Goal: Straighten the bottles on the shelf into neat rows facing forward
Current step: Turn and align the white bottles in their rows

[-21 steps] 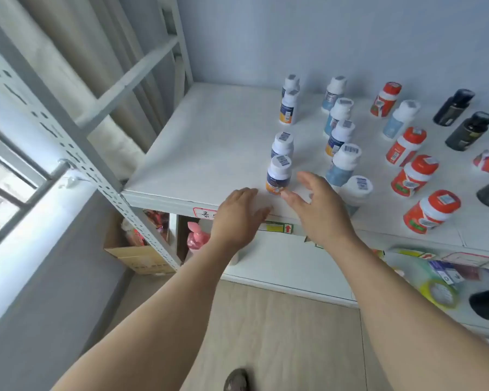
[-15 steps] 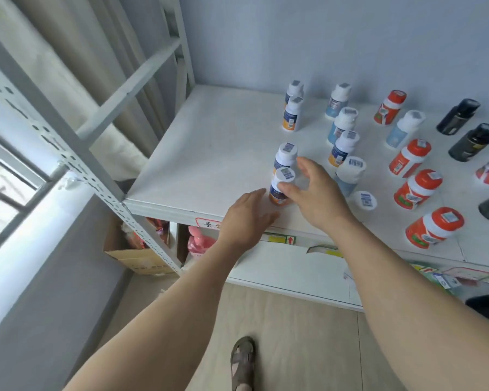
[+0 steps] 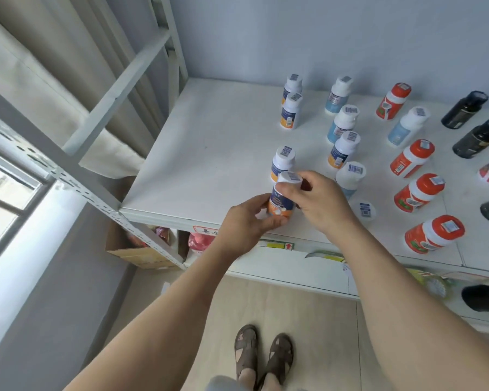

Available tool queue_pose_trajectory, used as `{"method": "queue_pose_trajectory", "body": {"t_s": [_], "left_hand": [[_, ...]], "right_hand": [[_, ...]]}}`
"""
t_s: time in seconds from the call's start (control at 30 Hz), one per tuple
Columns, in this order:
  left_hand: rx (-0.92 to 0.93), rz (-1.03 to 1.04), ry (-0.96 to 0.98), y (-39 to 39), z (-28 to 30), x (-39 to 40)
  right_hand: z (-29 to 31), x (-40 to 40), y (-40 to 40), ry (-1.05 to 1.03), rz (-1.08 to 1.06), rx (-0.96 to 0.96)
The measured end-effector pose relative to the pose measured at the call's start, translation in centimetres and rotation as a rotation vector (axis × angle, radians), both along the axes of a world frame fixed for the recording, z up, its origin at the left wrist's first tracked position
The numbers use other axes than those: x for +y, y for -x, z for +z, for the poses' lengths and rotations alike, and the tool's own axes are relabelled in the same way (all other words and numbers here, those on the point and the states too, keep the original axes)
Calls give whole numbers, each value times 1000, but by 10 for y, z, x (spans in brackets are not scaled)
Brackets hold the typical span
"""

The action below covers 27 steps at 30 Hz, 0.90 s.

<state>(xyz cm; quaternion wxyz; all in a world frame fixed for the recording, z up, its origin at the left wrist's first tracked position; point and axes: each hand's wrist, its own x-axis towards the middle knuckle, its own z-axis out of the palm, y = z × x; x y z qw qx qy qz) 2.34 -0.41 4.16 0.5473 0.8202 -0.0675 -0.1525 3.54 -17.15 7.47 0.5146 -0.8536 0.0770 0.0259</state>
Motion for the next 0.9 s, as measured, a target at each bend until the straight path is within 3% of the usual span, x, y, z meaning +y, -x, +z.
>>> {"method": "queue_pose_trajectory", "body": {"t_s": [0.17, 0.47, 0.53, 0.7, 0.9], "left_hand": [[240, -59, 267, -2, 16, 1], [304, -95, 275, -13, 22, 2], [257, -92, 201, -16, 19, 2], [-100, -111, -295, -26, 9, 8], [-267, -161, -460, -31, 4, 22]], "right_hand": [[1, -2, 1, -55, -81, 69], [4, -4, -8, -72, -103, 92], [1, -4, -10, -83, -96, 90], [-7, -3, -8, -96, -40, 39], [-23, 1, 1, -114, 22, 56]]}}
